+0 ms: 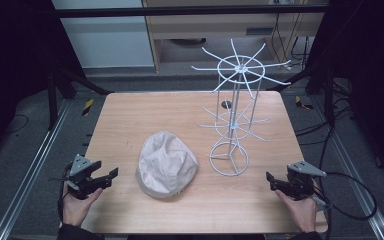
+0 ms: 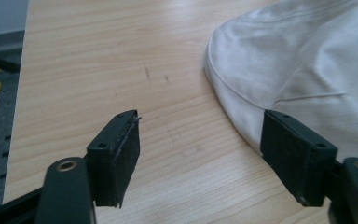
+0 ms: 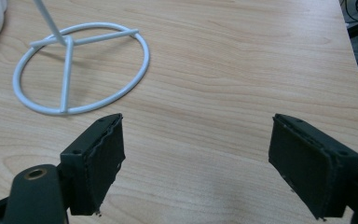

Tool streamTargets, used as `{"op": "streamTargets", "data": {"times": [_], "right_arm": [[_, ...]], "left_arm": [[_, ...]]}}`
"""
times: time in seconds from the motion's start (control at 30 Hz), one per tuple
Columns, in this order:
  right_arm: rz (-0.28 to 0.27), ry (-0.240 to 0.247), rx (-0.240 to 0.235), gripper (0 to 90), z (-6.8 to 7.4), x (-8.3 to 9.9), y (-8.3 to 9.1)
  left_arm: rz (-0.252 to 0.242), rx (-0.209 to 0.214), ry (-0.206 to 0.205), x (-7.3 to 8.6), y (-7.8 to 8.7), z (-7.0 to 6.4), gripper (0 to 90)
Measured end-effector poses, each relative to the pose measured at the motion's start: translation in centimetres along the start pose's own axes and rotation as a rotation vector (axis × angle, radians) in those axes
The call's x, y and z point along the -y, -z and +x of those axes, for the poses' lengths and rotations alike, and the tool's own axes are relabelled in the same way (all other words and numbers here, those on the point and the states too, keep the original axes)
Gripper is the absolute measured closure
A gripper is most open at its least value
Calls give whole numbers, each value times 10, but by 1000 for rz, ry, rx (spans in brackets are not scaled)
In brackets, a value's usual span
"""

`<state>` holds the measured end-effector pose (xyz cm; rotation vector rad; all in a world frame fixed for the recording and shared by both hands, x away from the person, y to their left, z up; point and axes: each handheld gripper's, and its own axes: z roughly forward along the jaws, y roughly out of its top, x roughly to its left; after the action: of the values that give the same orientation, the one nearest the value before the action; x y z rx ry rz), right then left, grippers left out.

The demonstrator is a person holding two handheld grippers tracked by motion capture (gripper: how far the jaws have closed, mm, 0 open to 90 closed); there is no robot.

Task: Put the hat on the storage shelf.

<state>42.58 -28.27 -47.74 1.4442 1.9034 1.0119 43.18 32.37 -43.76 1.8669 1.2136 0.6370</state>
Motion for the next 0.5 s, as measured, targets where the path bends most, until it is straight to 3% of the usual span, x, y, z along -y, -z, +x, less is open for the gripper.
{"op": "streamTargets", "data": {"times": [0.17, 0.3, 0.33, 0.5], "right_arm": [[-4, 5, -11, 204, 4, -2, 3], [-6, 18, -9, 228, 4, -3, 6], [-5, 20, -11, 232, 4, -3, 6], [-1, 31, -11, 248, 6, -4, 9]], "left_arm": [[-13, 26, -26, -9, 9, -5, 342], [-13, 62, -74, -20, 17, -11, 393], [-17, 87, -102, -27, 20, -15, 404], [-2, 149, -156, -42, 20, -28, 434]]}}
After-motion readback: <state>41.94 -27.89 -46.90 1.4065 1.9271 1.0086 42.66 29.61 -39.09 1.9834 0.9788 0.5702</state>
